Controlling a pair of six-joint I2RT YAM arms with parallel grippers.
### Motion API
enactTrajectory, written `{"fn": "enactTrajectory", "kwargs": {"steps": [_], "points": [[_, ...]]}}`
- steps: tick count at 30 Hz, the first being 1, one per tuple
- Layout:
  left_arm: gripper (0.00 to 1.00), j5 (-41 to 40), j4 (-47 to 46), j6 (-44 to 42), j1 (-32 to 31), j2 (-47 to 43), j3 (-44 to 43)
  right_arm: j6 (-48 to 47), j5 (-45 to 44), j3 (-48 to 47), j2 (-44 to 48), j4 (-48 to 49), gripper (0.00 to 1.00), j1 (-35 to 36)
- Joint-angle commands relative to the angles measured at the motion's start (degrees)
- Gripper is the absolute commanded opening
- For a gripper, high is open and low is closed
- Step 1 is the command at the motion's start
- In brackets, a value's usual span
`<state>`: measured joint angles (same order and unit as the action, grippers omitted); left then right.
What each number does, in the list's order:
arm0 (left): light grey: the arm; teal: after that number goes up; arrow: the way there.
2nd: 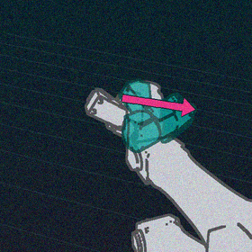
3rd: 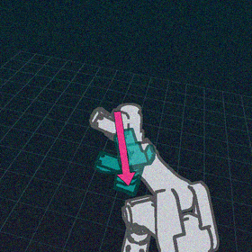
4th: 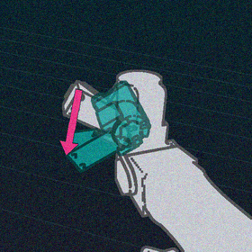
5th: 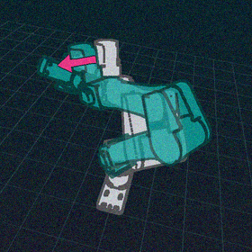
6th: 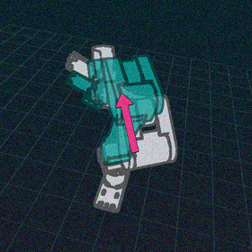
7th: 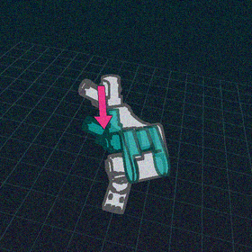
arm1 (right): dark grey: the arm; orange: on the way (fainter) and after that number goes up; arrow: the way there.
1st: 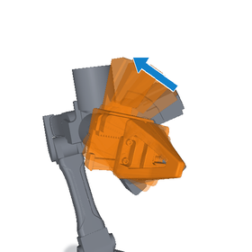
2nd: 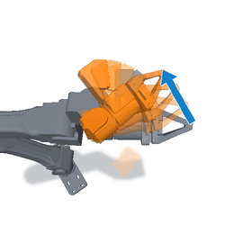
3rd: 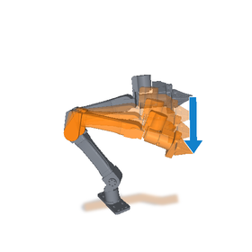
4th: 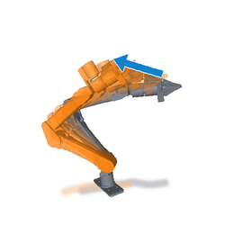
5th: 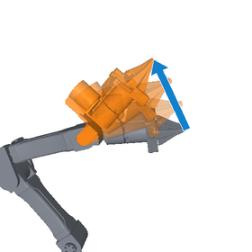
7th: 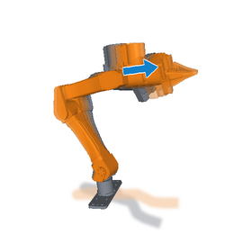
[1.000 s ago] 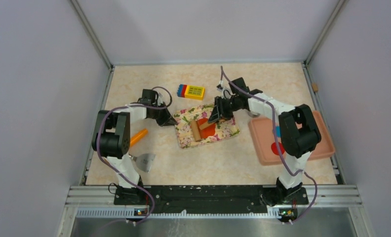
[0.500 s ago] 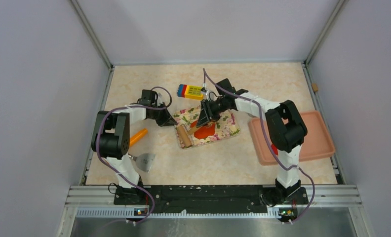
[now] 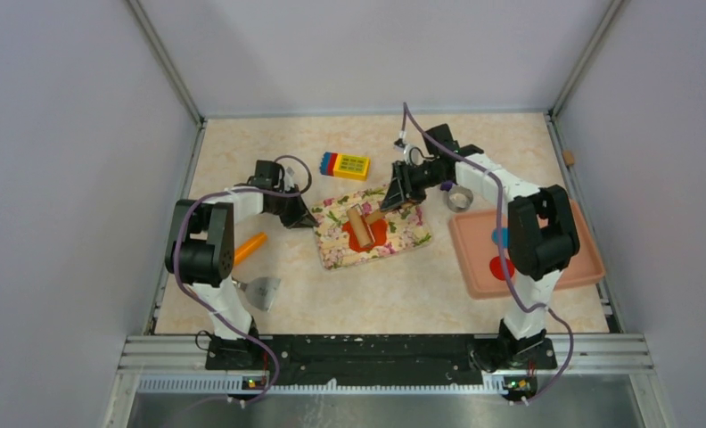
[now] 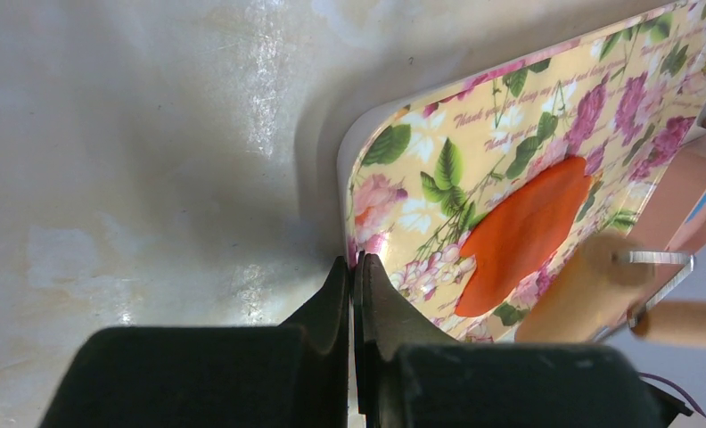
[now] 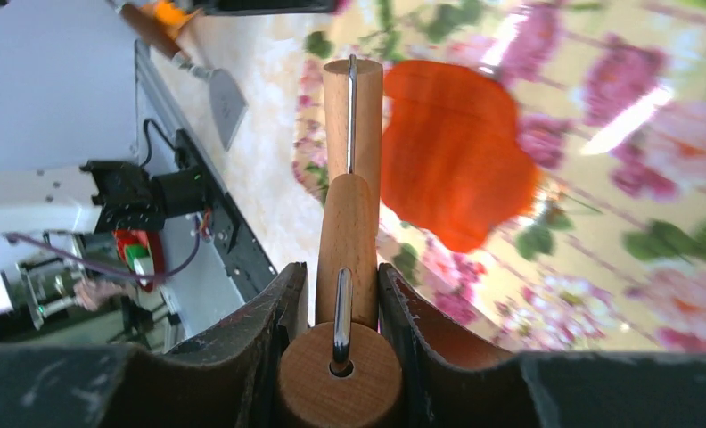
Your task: Roll out the dumpling wrappers from the dough
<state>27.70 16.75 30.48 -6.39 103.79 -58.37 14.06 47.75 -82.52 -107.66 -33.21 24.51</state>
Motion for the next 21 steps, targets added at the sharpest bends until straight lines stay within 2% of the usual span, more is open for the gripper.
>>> {"fn": "enactTrajectory", "kwargs": {"steps": [1, 6, 10, 17, 21], "points": [[0.00, -0.4, 2.0, -2.4, 0.2, 2.6, -1.2, 3.9, -1.2, 1.1, 0.2, 0.6, 0.00, -2.1], [0.00, 0.3, 2.2, -2.4, 0.2, 3.7, -2.2, 7.3, -4.2, 1.7, -4.8, 1.2, 0.00, -3.0], [0.00, 0.1, 2.9, -3.0, 0.2, 3.4, -2.7, 4.5, -12.4, 2.5, -7.6, -3.7, 0.00, -5.8], [0.00, -0.5, 3.2, -3.8, 0.2, 2.7, -2.5, -2.0, -22.6, 5.4, -6.0, -8.8, 0.00, -14.6], [0.00, -0.5, 2.7, -3.9, 0.2, 3.0, -2.3, -3.8, -25.2, 6.9, -4.5, -9.3, 0.00, -16.1]]}}
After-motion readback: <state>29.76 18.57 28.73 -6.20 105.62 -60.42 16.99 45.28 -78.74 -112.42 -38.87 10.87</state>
